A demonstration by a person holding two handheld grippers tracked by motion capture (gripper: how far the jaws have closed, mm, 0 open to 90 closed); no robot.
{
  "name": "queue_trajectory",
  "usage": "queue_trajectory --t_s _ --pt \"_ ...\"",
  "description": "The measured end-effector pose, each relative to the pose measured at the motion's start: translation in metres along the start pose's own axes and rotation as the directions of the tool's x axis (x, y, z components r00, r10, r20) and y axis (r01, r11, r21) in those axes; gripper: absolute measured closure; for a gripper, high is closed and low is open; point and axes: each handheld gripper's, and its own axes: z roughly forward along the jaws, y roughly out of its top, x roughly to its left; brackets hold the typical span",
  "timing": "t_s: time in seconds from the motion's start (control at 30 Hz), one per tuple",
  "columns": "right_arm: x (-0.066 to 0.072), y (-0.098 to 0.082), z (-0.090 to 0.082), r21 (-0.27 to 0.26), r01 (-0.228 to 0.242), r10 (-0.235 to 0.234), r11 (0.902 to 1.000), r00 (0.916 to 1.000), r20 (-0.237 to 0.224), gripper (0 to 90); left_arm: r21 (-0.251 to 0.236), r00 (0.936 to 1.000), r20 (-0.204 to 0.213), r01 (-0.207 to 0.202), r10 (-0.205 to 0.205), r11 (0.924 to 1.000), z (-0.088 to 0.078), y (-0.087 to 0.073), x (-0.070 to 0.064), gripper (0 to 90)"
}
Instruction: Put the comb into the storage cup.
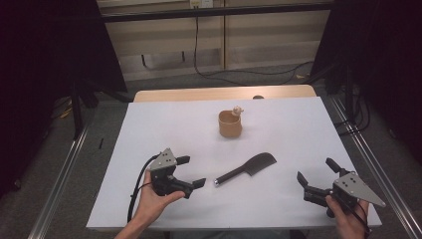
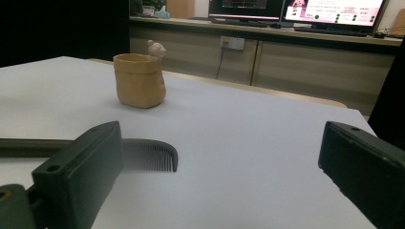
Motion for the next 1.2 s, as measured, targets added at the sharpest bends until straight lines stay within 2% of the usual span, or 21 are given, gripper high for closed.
queue_trajectory --t_s 0.17,0.47,0.67,0.8,0.93,1.07,1.17,1.2 --pt "0.000 0.000 0.001 0.000 0.003 -0.003 1.0000 1.0000 0.000 0.9 0.041 0.9997 0.025 -0.010 0.009 0.9991 0.012 0.002 -0.001 4.1" --pt "0.000 0.000 0.000 0.003 0.000 0.000 1.0000 1.0000 -0.004 0.9 0.083 0.9978 0.064 -0.022 0.017 0.9963 0.027 0.012 -0.003 4.8" --pt "0.000 0.000 0.000 0.002 0.002 -0.002 1.0000 1.0000 -0.004 0.9 0.094 0.9955 0.083 -0.053 0.045 0.9941 0.038 0.019 -0.003 4.2" --pt "0.000 0.000 0.000 0.001 0.002 -0.002 1.0000 1.0000 -0.005 0.9 0.107 0.9946 0.097 -0.048 0.038 0.9930 0.046 0.024 0.001 4.2" --pt "-0.001 0.000 0.000 0.003 0.002 -0.002 1.0000 1.0000 -0.003 0.9 0.143 0.9915 0.114 -0.079 0.063 0.9866 0.053 0.028 0.001 4.2" --pt "0.000 0.000 0.000 -0.001 0.004 -0.004 1.0000 1.0000 -0.006 0.9 0.158 0.9907 0.125 -0.073 0.054 0.9848 0.058 0.030 0.002 4.1" --pt "0.000 0.000 0.000 0.001 0.003 -0.003 1.0000 1.0000 -0.006 0.9 0.179 0.9899 0.133 -0.072 0.048 0.9811 0.065 0.033 0.003 4.0" --pt "0.000 0.000 0.000 0.000 0.001 -0.001 1.0000 1.0000 -0.005 0.9 0.194 0.9888 0.139 -0.081 0.054 0.9777 0.067 0.034 0.003 4.2"
